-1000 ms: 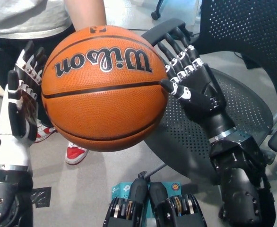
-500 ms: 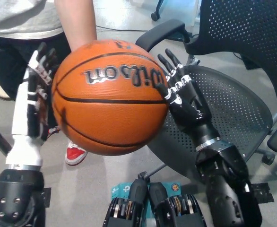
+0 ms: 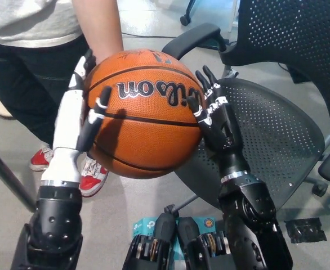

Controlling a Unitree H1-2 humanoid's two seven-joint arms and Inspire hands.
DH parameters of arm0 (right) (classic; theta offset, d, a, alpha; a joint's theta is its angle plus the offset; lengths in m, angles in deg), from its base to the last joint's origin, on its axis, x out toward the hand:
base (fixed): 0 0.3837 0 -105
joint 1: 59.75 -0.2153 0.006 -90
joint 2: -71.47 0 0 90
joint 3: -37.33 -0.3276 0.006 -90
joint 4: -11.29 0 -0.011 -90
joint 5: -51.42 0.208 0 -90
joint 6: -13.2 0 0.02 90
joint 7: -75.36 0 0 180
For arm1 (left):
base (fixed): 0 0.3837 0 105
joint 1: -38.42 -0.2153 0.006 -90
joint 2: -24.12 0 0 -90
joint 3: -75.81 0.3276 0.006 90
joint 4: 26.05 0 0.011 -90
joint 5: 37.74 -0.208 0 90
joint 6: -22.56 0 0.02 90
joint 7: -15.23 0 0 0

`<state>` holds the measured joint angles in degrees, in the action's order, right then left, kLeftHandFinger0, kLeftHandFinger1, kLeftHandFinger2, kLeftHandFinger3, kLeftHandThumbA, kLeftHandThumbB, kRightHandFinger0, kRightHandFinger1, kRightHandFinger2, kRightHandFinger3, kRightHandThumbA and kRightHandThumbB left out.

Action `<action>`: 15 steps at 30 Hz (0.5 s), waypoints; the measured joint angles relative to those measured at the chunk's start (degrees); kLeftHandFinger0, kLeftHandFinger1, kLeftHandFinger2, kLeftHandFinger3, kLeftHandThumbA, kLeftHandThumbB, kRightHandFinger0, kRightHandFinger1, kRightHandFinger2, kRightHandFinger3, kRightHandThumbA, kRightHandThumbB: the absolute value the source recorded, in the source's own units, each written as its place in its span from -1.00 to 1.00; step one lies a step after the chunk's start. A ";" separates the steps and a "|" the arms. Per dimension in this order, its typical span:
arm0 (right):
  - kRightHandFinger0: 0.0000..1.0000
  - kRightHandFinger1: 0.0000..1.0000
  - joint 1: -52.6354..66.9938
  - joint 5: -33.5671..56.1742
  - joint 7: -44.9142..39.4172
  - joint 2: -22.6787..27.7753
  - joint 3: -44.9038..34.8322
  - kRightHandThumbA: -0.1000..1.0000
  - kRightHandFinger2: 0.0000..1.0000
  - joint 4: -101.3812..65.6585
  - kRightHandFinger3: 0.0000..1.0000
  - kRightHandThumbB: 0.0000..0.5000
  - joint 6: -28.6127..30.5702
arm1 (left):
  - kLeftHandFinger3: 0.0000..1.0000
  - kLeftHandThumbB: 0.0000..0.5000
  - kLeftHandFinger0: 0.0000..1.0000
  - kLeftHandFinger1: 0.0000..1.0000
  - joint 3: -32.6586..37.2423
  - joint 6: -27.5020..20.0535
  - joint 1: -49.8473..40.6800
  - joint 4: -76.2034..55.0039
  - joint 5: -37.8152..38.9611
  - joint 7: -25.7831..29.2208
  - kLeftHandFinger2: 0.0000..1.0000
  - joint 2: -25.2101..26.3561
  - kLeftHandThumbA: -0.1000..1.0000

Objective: The robot grabs the basketball from a person using both hands and then drops it on the black chair in the front

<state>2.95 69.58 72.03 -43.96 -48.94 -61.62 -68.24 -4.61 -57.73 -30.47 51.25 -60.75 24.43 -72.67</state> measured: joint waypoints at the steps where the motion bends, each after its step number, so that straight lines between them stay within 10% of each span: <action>1: 1.00 1.00 0.00 -0.21 0.37 -0.15 0.00 1.00 1.00 0.06 1.00 0.16 0.29 | 1.00 -0.05 1.00 1.00 0.62 0.11 0.20 0.21 -1.31 0.06 1.00 0.48 1.00; 10: 1.00 1.00 0.01 2.89 1.15 -1.60 -1.37 1.00 1.00 0.51 1.00 0.10 -0.39 | 1.00 0.12 1.00 1.00 6.79 3.16 3.79 0.87 -12.28 -1.40 1.00 7.38 1.00; 15: 1.00 1.00 0.01 4.27 1.86 -2.44 -2.28 1.00 1.00 0.30 1.00 0.13 -0.80 | 1.00 -0.26 1.00 1.00 8.40 4.75 6.36 0.85 -14.78 -3.41 1.00 8.40 1.00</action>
<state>2.96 73.85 73.89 -46.41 -51.21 -61.32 -69.04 3.78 -52.98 -24.10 52.10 -75.53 21.01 -64.27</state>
